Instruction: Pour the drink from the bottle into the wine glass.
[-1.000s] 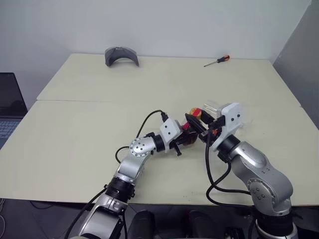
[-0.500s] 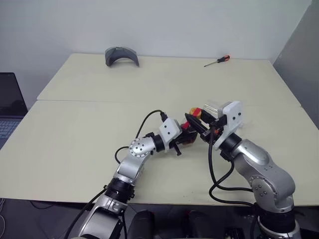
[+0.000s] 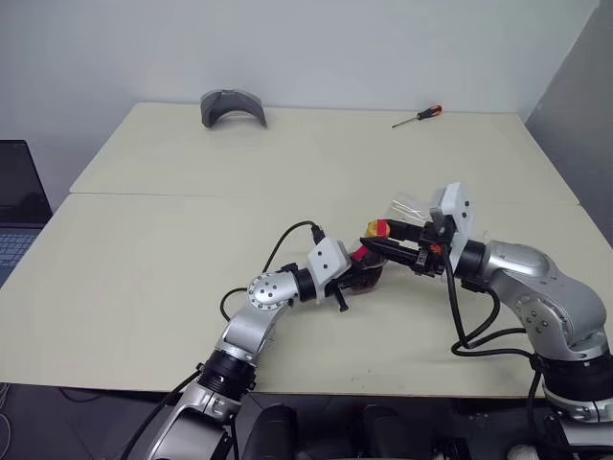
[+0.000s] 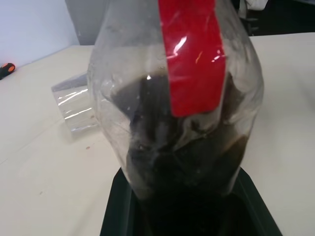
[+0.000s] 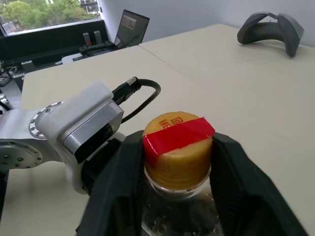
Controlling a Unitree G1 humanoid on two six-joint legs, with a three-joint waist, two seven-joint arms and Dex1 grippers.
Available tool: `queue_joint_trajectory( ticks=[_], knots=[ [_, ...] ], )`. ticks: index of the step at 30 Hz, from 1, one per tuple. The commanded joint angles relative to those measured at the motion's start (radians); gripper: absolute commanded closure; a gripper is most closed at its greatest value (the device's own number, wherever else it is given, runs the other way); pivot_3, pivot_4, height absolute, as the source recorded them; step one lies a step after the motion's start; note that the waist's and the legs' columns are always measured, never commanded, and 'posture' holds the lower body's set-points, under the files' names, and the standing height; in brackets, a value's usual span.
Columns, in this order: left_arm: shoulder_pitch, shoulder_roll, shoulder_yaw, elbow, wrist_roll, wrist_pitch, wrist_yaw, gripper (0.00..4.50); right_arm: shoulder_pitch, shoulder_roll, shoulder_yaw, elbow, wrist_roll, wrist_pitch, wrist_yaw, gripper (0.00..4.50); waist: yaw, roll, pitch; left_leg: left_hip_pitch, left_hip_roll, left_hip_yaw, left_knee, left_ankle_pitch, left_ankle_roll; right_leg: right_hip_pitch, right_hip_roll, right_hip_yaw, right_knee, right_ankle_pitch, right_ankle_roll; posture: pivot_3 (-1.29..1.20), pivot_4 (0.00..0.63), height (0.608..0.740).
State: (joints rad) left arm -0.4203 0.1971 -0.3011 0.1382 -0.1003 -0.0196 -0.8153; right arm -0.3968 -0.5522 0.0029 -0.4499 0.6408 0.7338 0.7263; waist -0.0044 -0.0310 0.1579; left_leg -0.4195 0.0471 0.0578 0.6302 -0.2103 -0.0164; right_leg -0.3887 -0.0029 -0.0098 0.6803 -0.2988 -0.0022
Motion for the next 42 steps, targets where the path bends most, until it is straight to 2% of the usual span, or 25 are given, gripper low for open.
queue_joint_trajectory(
  ticks=[1,2,5,11,20,23,27,32,36,42],
  knots=[
    [-0.012,-0.009,-0.001,-0.052,-0.017,-0.005,-0.004,3.85,0.035,0.018,-0.042,-0.149,0.071,0.022,-0.056,1.38,0.001,0.000,0.000,0.000,0.000,0.000,0.000,0.000,0.000,0.000,0.000,0.000,0.000,0.000,0.000,0.00,0.150,0.740],
    [-0.012,-0.010,0.001,-0.050,-0.017,-0.005,-0.004,3.85,0.043,0.041,-0.059,-0.184,0.092,0.033,-0.102,1.03,0.001,0.000,0.000,0.000,0.000,0.000,0.000,0.000,0.000,0.000,0.000,0.000,0.000,0.000,0.000,0.00,0.150,0.740],
    [-0.014,-0.012,0.005,-0.045,-0.019,-0.002,-0.001,3.85,0.066,0.123,-0.072,-0.267,0.092,0.036,-0.247,1.01,0.000,0.000,0.000,0.000,0.000,0.000,0.000,0.000,0.000,0.000,0.000,0.000,0.001,0.000,0.000,0.00,0.150,0.740],
    [-0.017,-0.015,-0.006,-0.042,-0.020,-0.006,-0.009,3.85,0.078,0.205,-0.026,-0.258,-0.022,-0.009,-0.379,1.01,-0.001,0.000,0.000,0.001,0.000,0.000,0.000,0.000,0.000,0.000,0.000,0.000,0.001,0.000,0.000,0.00,0.150,0.740],
    [-0.036,-0.024,-0.008,-0.020,-0.022,-0.012,-0.014,3.85,0.139,0.065,-0.045,-0.218,-0.162,-0.069,-0.338,1.01,0.001,0.000,0.000,0.000,0.000,0.000,0.000,0.000,0.000,0.000,0.000,0.000,0.000,0.000,0.000,0.00,0.150,0.740],
    [-0.037,-0.025,-0.009,-0.016,-0.023,-0.015,-0.015,3.85,0.162,0.055,-0.075,-0.220,-0.151,-0.080,-0.344,1.01,0.000,0.000,0.000,0.001,0.000,0.000,0.000,0.000,0.000,0.000,0.000,0.000,0.000,0.000,0.000,0.00,0.150,0.740],
    [-0.037,-0.024,-0.009,-0.013,-0.023,-0.018,-0.018,3.85,0.221,0.056,-0.171,-0.249,-0.061,-0.060,-0.340,1.01,0.000,0.000,0.000,0.001,0.000,0.000,0.000,0.000,0.000,0.000,0.000,0.000,0.000,0.000,0.000,0.00,0.150,0.740],
    [-0.038,-0.019,-0.007,-0.010,-0.024,-0.021,-0.023,3.86,0.327,-0.027,-0.262,-0.329,0.109,0.016,-0.267,1.01,0.003,0.000,0.000,0.000,-0.001,0.000,0.000,0.000,0.000,0.000,0.000,0.000,0.000,0.000,0.000,0.00,0.150,0.740],
    [-0.042,-0.020,-0.007,-0.003,-0.024,-0.023,-0.028,3.86,0.321,-0.066,-0.230,-0.388,0.205,0.069,-0.270,1.01,-0.002,0.000,0.000,0.001,0.000,0.000,0.000,0.000,0.000,0.001,0.000,0.000,0.000,0.000,0.000,0.00,0.150,0.740],
    [-0.047,-0.027,-0.008,0.004,-0.020,-0.026,-0.032,3.86,0.182,0.015,-0.082,-0.353,0.091,0.053,-0.400,1.01,-0.007,0.000,0.000,0.001,0.001,-0.001,0.000,0.000,0.000,0.000,0.002,0.000,0.000,0.000,0.000,0.00,0.150,0.740]
  ],
)
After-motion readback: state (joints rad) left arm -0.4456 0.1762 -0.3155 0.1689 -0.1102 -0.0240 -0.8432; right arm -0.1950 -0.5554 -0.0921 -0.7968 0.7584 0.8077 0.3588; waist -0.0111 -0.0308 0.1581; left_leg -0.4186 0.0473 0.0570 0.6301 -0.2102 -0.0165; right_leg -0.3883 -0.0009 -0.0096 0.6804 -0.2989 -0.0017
